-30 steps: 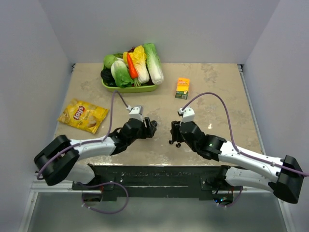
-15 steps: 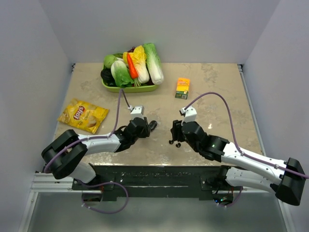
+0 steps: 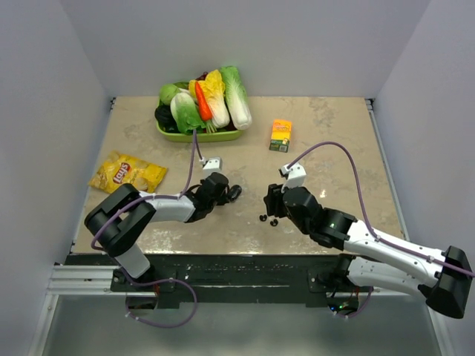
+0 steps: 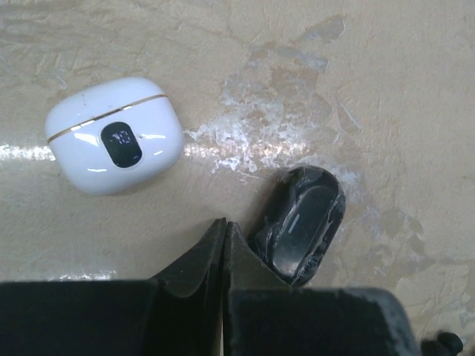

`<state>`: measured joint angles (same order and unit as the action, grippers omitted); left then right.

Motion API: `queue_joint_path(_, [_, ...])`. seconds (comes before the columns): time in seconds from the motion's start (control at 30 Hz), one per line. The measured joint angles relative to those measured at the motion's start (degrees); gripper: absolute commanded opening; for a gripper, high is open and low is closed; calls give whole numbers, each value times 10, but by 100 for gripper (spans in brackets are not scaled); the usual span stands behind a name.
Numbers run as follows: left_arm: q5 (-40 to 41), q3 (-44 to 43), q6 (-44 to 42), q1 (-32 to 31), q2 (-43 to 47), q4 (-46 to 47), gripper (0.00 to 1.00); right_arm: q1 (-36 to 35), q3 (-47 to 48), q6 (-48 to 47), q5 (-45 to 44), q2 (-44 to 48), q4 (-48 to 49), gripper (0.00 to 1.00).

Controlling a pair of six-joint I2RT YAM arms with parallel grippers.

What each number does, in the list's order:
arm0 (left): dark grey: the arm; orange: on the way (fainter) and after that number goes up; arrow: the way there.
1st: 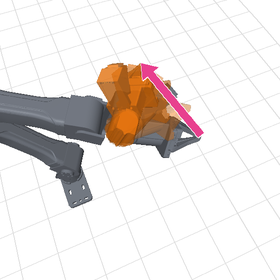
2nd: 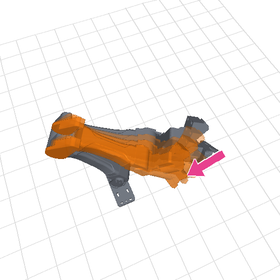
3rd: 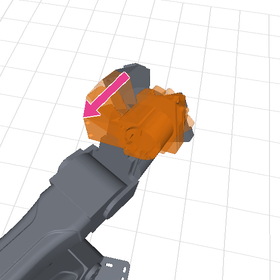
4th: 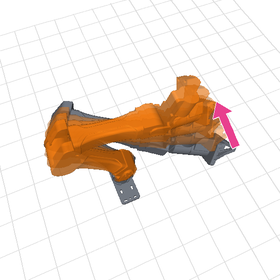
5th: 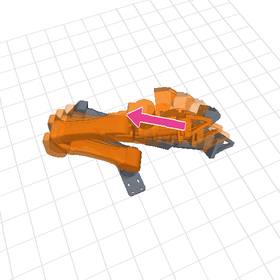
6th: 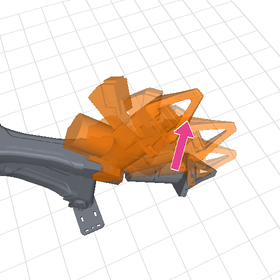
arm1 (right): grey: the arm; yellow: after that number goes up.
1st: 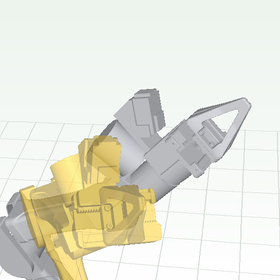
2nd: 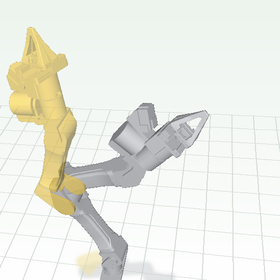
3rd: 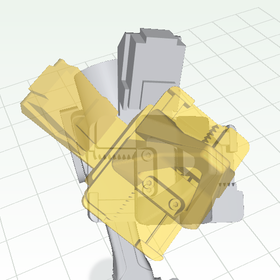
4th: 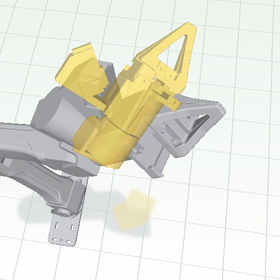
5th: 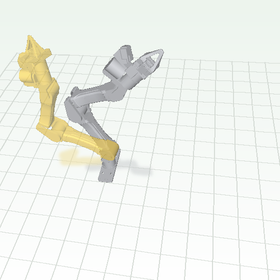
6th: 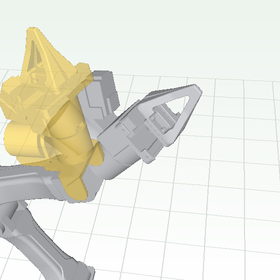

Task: Insert the wireless bluetooth earbuds into the charging case
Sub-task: Pick up the charging case at the center of the board.

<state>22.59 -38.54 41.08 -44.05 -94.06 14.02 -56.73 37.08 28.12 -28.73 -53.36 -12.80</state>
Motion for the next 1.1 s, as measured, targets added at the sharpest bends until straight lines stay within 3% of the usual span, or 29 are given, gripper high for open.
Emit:
queue_joint_path(0.43, [-49, -10, -2, -26, -19, 23, 4, 0, -1, 4, 0, 9, -1, 52])
queue_joint_path(0.6, [-53, -16, -1, -37, -24, 22, 11, 0, -1, 5, -1, 9, -2, 53])
queue_joint_path(0.63, [-51, -16, -1, -37, -22, 20, 16, 0, -1, 5, -1, 9, -4, 53])
queue_joint_path(0.67, [-48, -16, -2, -37, -19, 15, 30, 0, -1, 5, -2, 9, -5, 53])
queue_joint_path(0.73, [-43, -12, -8, -35, -5, 4, 41, 0, -1, 5, -2, 10, -5, 53])
queue_joint_path(0.87, [-26, -9, -41, -32, 58, -22, 74, 0, -5, 6, -2, 14, -5, 54])
queue_joint_path(0.97, [-33, -12, -89, -29, 94, -18, 82, 0, -9, 6, -2, 14, -5, 54])
queue_joint_path(1.1, [-90, -36, -185, -26, 94, -12, 84, 0, -9, 6, -2, 15, -5, 54])
